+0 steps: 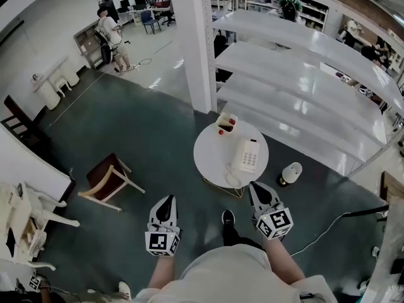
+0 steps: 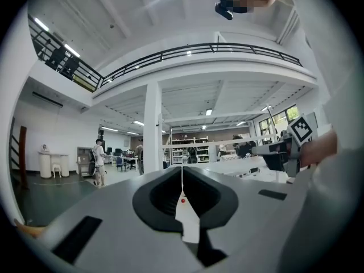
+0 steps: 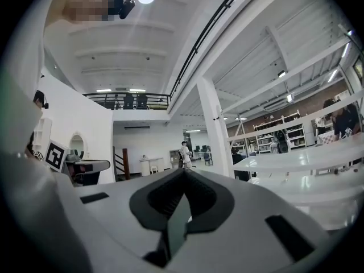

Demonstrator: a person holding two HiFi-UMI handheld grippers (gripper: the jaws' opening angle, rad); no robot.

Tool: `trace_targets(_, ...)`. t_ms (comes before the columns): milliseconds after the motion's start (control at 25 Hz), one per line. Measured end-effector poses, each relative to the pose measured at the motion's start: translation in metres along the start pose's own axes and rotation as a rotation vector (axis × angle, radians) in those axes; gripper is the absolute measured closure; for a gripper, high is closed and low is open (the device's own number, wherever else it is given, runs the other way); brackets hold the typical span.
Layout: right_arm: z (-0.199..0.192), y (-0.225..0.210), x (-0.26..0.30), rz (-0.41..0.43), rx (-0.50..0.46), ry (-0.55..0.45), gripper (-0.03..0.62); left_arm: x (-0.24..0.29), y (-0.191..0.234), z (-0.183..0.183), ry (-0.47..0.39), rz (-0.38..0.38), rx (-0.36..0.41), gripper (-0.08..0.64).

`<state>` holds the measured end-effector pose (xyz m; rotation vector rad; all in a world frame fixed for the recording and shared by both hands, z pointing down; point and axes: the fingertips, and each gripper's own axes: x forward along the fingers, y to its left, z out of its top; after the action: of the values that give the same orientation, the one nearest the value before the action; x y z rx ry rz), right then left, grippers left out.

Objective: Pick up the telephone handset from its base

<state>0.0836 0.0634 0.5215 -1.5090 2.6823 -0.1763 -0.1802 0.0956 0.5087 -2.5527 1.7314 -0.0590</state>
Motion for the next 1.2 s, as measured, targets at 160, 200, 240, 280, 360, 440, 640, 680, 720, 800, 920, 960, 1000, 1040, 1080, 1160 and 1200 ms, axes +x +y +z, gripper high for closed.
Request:
trace_targets(160,0.007,-0.028,0.054,0.03,0.002,0.013,0.584,0.055,0.018,0.005,0.008,0.014,0.02,0.538)
trace_targets(200,0.008,-0.035,0.067,0.039,0.007,0.016,0.584,0.068,0.023,0.007,0.01,0.02,0.02,0.538)
trace_targets(240,0.01,-0.042,0.081,0.047,0.01,0.018,0.584,0.082,0.029,0.008,0.009,0.027,0.017,0.538)
trace_targets(280,0.011,-0.049,0.094,0.056,0.013,0.02,0.584,0.096,0.034,0.01,0.006,0.035,0.012,0.538)
trace_targets(360,0.011,-0.064,0.12,0.076,0.017,0.024,0.584,0.125,0.043,0.012,-0.003,0.05,0.003,0.538)
trace_targets(440,0.011,-0.076,0.143,0.095,0.018,0.03,0.584,0.15,0.051,0.012,-0.01,0.06,-0.005,0.538)
trace_targets(640,0.022,-0.098,0.182,0.114,0.014,0.032,0.584,0.2,0.062,0.021,-0.022,0.057,-0.023,0.538)
trace_targets(680,0.023,-0.102,0.187,0.114,0.014,0.031,0.584,0.207,0.063,0.02,-0.022,0.053,-0.026,0.538)
trace_targets(720,0.025,-0.105,0.192,0.114,0.012,0.029,0.584,0.214,0.065,0.02,-0.021,0.049,-0.029,0.538)
trace_targets(800,0.028,-0.109,0.2,0.114,0.007,0.025,0.584,0.225,0.069,0.02,-0.019,0.039,-0.032,0.538)
trace_targets(920,0.032,-0.114,0.213,0.098,0.011,0.02,0.584,0.238,0.079,0.021,-0.018,0.025,-0.038,0.538)
trace_targets(960,0.033,-0.115,0.218,0.092,0.012,0.019,0.584,0.242,0.082,0.021,-0.019,0.019,-0.04,0.538)
trace_targets(1000,0.034,-0.116,0.222,0.085,0.013,0.018,0.584,0.246,0.086,0.022,-0.019,0.013,-0.043,0.538)
trace_targets(1040,0.035,-0.117,0.226,0.076,0.014,0.017,0.584,0.25,0.09,0.022,-0.019,0.005,-0.045,0.538)
trace_targets(1080,0.036,-0.118,0.231,0.068,0.017,0.016,0.584,0.254,0.094,0.023,-0.017,-0.004,-0.046,0.538)
trace_targets(1160,0.037,-0.116,0.239,0.056,0.023,0.013,0.584,0.261,0.102,0.024,-0.012,-0.025,-0.04,0.538)
trace_targets(1200,0.037,-0.113,0.243,0.054,0.024,0.014,0.584,0.262,0.107,0.025,-0.01,-0.033,-0.035,0.538)
